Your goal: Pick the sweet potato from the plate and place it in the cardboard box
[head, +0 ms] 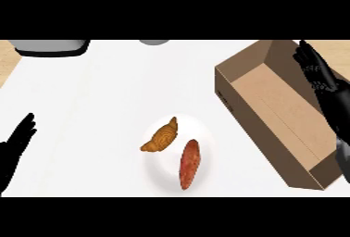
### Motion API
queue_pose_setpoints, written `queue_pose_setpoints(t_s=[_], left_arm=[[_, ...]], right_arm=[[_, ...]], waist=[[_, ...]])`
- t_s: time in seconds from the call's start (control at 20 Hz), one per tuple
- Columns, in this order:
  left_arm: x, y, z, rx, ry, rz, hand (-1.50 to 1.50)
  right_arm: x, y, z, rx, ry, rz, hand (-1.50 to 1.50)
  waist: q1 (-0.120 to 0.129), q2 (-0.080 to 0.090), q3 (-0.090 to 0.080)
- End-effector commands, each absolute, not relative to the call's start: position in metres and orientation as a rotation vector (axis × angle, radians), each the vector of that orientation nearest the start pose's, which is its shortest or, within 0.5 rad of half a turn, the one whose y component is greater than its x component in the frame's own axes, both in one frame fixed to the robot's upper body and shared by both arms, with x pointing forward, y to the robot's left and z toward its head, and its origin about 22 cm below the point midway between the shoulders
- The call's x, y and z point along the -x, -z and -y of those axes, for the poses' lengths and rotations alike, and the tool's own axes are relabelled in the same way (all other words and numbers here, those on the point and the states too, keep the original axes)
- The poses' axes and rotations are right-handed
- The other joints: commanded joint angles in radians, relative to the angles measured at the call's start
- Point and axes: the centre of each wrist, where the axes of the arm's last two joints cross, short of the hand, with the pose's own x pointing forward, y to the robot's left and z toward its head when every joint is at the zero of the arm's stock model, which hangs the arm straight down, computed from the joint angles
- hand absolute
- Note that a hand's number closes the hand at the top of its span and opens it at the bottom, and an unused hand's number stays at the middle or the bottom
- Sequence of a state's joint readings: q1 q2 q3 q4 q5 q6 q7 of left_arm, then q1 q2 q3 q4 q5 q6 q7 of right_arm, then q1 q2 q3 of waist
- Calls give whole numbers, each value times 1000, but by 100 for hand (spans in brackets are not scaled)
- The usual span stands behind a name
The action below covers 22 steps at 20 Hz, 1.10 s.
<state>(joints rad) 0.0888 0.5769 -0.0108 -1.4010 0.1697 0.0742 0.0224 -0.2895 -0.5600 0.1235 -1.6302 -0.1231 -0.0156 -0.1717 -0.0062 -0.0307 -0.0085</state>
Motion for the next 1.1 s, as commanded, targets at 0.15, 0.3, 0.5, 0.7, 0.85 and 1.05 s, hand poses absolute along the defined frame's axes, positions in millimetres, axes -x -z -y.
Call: queue_pose_setpoints(t_s=[0.15,0.3,0.5,0.7,0.85,1.05], left_arm=[[-239,-26,-353,-252,43,1437,0],[-240,-21,-340,-152,-27,1432,0],[-240,-34,-333,-84,-56,1425,0],[-252,-46,-333,-67,-63,1430,0],[-248,-43,-327,-67,-45,1440,0],[-251,-63,-331,-77,-44,1458,0]], right_arm=[[-279,-80,251,28,-211,1745,-150],[-265,-56,296,553,-293,1645,-150],[-220,-49,214,414,113,1919,-150],[-180,-73,183,388,-74,2030,-150],[-172,-70,182,410,-306,1853,-150],[-175,-71,209,580,-643,1591,-150]], waist=[[0,25,8],[-52,21,-2],[-28,16,9],[-14,24,7],[-5,26,5],[4,25,-1]])
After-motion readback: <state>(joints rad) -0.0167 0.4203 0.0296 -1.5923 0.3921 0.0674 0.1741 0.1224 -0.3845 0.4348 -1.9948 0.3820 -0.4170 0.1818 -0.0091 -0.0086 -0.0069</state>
